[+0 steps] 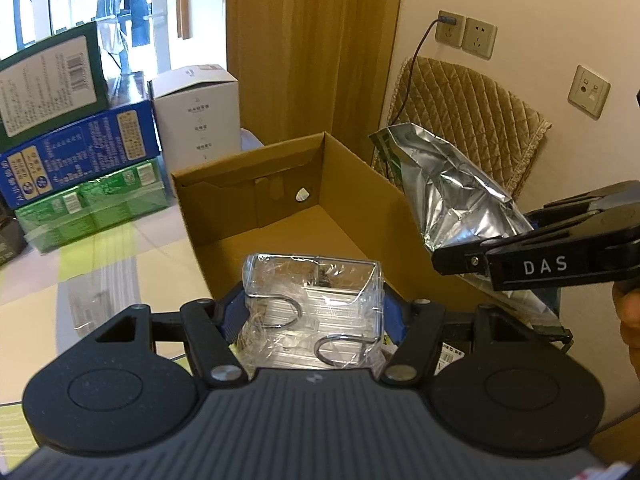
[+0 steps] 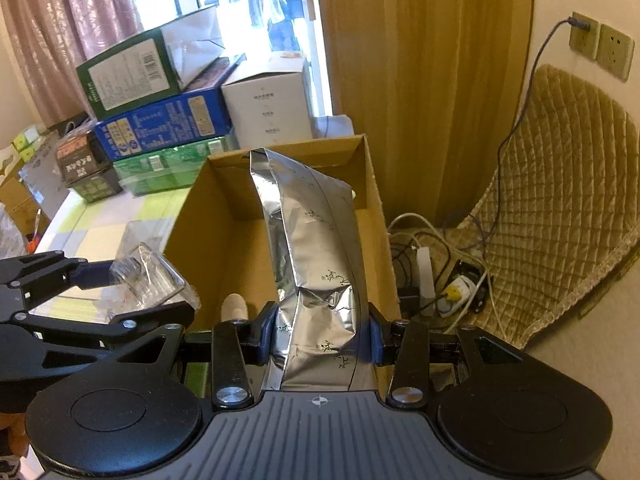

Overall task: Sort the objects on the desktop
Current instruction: 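Carry the plastic holder and foil bag over the cardboard box with both tools, then open both tools to drop the holder and foil bag into the cardboard box, then move both open tools back over the table toward the clear case and red candy, then grasp the clear plastic case with the left tool while the right tool grasps the red candy, then carry the clear case and red candy over the cardboard box with both tools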

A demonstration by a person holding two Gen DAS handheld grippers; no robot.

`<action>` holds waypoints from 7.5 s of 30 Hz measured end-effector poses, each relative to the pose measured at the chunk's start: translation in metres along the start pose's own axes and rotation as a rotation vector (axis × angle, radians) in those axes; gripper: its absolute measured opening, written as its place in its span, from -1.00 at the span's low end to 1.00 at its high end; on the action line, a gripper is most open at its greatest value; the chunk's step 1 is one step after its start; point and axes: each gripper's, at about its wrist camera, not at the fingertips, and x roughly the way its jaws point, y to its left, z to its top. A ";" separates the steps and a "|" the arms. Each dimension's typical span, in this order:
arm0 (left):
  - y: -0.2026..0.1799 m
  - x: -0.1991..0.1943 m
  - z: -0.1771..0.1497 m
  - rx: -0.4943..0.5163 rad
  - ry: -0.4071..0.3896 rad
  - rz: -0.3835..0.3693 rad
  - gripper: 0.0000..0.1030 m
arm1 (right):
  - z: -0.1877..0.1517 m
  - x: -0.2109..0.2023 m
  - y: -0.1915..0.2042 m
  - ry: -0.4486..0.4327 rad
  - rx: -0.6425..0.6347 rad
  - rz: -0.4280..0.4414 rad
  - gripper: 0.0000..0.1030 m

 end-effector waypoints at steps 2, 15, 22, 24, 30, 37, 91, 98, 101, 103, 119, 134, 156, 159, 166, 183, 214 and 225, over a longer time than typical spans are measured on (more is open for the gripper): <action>0.000 0.007 0.000 0.003 0.002 -0.003 0.21 | 0.001 0.005 -0.002 0.004 0.004 -0.004 -0.20; 0.018 0.009 0.002 -0.018 -0.044 0.017 0.35 | 0.004 0.022 -0.001 0.025 -0.003 -0.008 -0.22; 0.035 -0.005 -0.004 -0.036 -0.051 0.042 0.35 | 0.008 0.025 0.010 0.025 -0.014 0.000 -0.22; 0.040 -0.008 -0.007 -0.047 -0.052 0.044 0.35 | 0.009 0.026 0.012 0.025 -0.017 -0.001 -0.22; 0.050 -0.014 -0.012 -0.061 -0.053 0.057 0.37 | 0.014 0.028 0.016 0.004 0.001 0.011 -0.21; 0.064 -0.019 -0.021 -0.081 -0.055 0.074 0.42 | 0.022 0.019 0.014 -0.056 0.050 0.033 0.12; 0.234 -0.149 -0.148 -0.258 -0.021 0.370 0.93 | -0.061 0.031 0.228 -0.088 -0.136 0.198 0.96; 0.256 -0.109 -0.151 -0.294 -0.026 0.357 0.96 | -0.075 0.093 0.239 -0.114 -0.114 0.153 0.96; 0.263 -0.090 -0.151 -0.312 -0.028 0.357 0.96 | -0.077 0.120 0.237 -0.130 -0.099 0.130 0.96; 0.267 -0.077 -0.151 -0.317 -0.032 0.358 0.96 | -0.078 0.137 0.237 -0.134 -0.092 0.117 0.96; 0.296 -0.016 -0.160 -0.358 -0.043 0.353 0.96 | -0.072 0.218 0.257 -0.153 -0.146 0.003 0.78; 0.300 -0.013 -0.159 -0.366 -0.058 0.337 0.96 | -0.076 0.224 0.262 -0.146 -0.169 -0.023 0.00; 0.271 0.022 -0.107 -0.274 -0.111 0.218 0.93 | -0.051 0.223 0.217 -0.159 -0.115 -0.058 -0.23; 0.262 0.039 -0.100 -0.261 -0.102 0.190 0.83 | -0.050 0.225 0.213 -0.162 -0.114 -0.050 -0.23; 0.249 0.068 -0.089 -0.244 -0.095 0.140 0.53 | -0.051 0.228 0.214 -0.169 -0.121 -0.040 -0.23; 0.248 0.061 -0.101 -0.202 -0.020 0.214 -0.50 | -0.054 0.216 0.221 -0.164 -0.125 -0.022 -0.23; 0.136 -0.142 -0.180 -0.283 -0.007 0.282 -0.50 | -0.139 0.019 0.229 -0.155 -0.132 0.078 -0.24; 0.109 -0.182 -0.189 -0.270 -0.025 0.305 -0.50 | -0.149 -0.026 0.225 -0.170 -0.115 0.086 -0.24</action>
